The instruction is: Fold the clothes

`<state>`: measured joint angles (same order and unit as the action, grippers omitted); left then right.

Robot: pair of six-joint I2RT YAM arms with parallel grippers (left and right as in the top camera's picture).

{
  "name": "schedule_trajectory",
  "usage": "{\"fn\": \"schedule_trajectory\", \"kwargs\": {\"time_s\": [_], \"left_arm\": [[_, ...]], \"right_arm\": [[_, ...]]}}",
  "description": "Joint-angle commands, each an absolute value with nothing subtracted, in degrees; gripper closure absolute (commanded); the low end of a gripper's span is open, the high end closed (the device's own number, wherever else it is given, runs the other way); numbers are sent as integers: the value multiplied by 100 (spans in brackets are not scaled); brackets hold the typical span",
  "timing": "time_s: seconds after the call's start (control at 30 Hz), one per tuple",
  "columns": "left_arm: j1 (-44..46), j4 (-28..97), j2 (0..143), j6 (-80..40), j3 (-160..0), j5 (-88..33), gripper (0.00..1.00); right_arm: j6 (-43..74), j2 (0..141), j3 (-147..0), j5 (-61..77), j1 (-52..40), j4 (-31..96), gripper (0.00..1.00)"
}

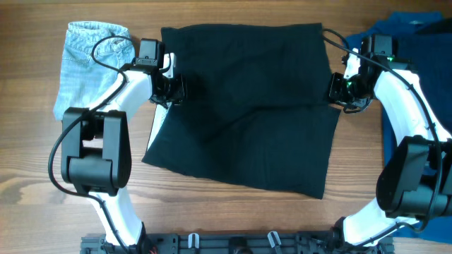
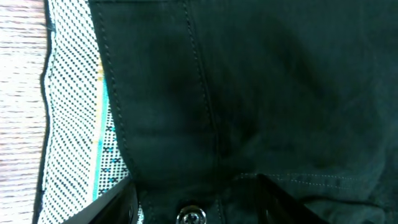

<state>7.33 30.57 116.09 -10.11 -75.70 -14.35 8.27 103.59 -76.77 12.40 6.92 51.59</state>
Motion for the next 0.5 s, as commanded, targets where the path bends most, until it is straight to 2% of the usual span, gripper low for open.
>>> {"fn": "schedule_trajectory", "kwargs": {"time_s": [0.0,0.3,0.47], "left_arm": [[740,3083,11622,-939,-7500,-1649,40],[722,3103,11345,-939,-7500,-1647,45],[725,3111,11345,-939,-7500,-1647,55]], "right_arm": [[749,10287,-7717,1205,694,5142,71],[751,10287,-7714,1208,694,5142,70],[749,10287,-7712,1208,694,5144,70]]}}
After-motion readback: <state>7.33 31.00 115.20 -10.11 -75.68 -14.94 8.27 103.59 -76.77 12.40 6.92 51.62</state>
